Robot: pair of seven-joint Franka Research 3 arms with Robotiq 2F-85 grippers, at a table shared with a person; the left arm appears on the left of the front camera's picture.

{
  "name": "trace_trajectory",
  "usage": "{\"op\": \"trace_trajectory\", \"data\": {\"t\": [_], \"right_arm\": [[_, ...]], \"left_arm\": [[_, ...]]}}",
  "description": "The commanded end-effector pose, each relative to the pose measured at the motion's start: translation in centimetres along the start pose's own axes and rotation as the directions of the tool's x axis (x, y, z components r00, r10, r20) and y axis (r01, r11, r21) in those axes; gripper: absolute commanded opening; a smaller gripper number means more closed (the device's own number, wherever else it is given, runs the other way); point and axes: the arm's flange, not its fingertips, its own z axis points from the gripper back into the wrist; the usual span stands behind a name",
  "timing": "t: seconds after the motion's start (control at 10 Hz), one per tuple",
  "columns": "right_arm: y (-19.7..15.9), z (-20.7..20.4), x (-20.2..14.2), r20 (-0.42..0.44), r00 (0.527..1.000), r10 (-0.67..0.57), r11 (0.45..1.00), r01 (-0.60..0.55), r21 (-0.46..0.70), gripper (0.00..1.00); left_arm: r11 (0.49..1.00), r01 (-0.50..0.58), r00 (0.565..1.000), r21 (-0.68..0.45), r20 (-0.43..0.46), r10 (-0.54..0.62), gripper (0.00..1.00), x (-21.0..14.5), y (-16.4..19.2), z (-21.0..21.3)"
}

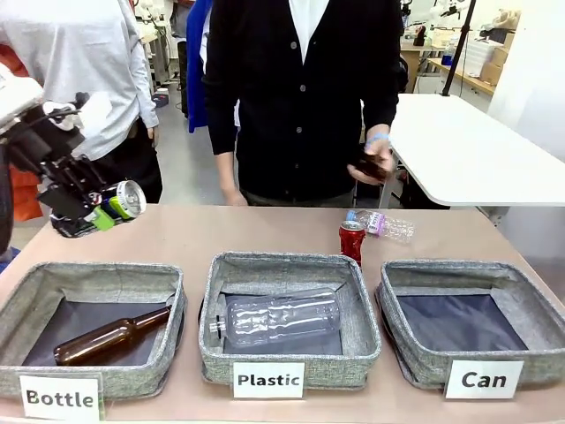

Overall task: Sort the can waste into the basket.
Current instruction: Pick up the can waste from the table and place it in the right Fabric basket.

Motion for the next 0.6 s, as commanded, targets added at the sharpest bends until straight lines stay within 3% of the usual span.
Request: {"op": "trace_trajectory", "data": {"t": [0.0, 0.1, 0.2, 0.4, 0.5], "right_arm": [[0.0, 0.0, 0.3, 0.021, 1.0, 0.024, 0.999, -0.024, 0.025, 1.0], [0.0, 0.0, 0.3, 0.021, 1.0, 0.024, 0.999, -0.024, 0.025, 1.0], [0.0, 0.0, 0.3, 0.021, 1.0, 0.024, 0.999, -0.024, 0.025, 1.0], [0.0, 0.0, 0.0, 0.0, 1.0, 0.0, 1.0, 0.0, 0.0, 1.0], [0.2, 2.5, 1.0, 0.034, 0.999, -0.022, 1.0, 0.023, -0.007, 1.0]], "left_arm": [[1.0, -0.009, 1.0, -0.001, -0.014, 0.009, 0.0, 0.0, 0.6, 0.7], [1.0, 0.0, 1.0, 0.0, 0.0, 0.0, 0.37, 0.0, 0.0, 0.0], [0.999, 0.012, 0.999, -0.041, 0.041, -0.01, 0.37, 3.5, -0.2, -1.2], [0.958, 0.238, 0.959, -0.158, 0.198, -0.205, 0.37, 13.5, -3.1, -3.6], [0.968, 0.242, 0.935, -0.069, 0.284, -0.213, 0.37, 21.3, -5.7, -5.0]]}}
